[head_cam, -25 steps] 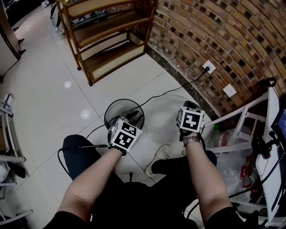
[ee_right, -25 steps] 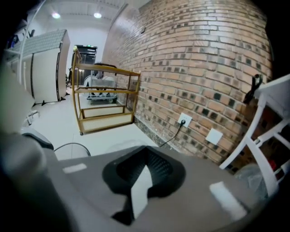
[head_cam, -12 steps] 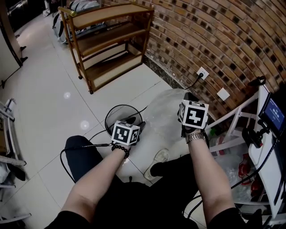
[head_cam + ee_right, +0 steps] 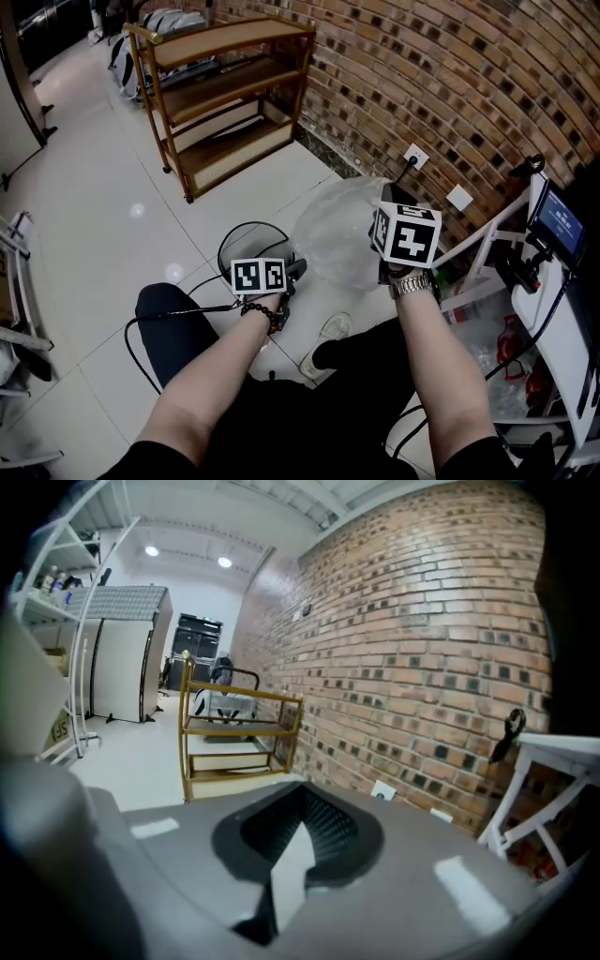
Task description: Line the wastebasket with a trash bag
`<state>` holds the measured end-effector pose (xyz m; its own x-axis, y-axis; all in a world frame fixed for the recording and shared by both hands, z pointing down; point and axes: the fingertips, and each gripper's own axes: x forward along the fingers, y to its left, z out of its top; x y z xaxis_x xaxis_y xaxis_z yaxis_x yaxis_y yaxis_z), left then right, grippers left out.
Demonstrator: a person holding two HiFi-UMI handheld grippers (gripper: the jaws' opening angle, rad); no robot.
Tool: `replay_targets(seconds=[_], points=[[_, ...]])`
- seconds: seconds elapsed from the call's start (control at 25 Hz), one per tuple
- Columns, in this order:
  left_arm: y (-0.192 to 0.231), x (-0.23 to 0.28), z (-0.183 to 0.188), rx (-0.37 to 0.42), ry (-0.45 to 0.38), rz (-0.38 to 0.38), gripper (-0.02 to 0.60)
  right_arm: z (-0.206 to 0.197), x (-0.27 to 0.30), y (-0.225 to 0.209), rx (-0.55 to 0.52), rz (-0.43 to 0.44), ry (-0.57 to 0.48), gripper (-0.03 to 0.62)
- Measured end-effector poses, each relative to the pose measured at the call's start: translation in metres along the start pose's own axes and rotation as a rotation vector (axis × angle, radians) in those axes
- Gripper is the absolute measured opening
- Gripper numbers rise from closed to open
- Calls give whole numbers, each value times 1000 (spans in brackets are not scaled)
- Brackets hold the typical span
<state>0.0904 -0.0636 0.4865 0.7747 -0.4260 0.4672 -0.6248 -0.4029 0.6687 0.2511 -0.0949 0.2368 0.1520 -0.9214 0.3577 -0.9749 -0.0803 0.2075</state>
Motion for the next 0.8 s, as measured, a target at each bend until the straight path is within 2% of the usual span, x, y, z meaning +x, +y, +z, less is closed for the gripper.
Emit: replay_targets(seconds=[0.16, 0.36, 0.48, 0.52, 0.64, 0.8], points=[[7, -2, 6, -132, -53, -33, 241, 11, -12, 10, 1, 35, -27, 3], [22, -8, 12, -244, -96, -39, 242, 21, -21, 25, -7, 74, -50, 3], [32, -12, 9, -295, -93, -29, 233, 26, -23, 32, -11, 94, -59, 3], [35, -15, 9, -295, -87, -20, 220, 27, -23, 34, -12, 100, -60, 3], [40, -29, 13, -235, -71, 17, 116, 27, -21, 38, -9, 112, -58, 3], [46, -58, 33, -154, -101, 53, 5, 21, -16, 46, -2, 137, -43, 3]])
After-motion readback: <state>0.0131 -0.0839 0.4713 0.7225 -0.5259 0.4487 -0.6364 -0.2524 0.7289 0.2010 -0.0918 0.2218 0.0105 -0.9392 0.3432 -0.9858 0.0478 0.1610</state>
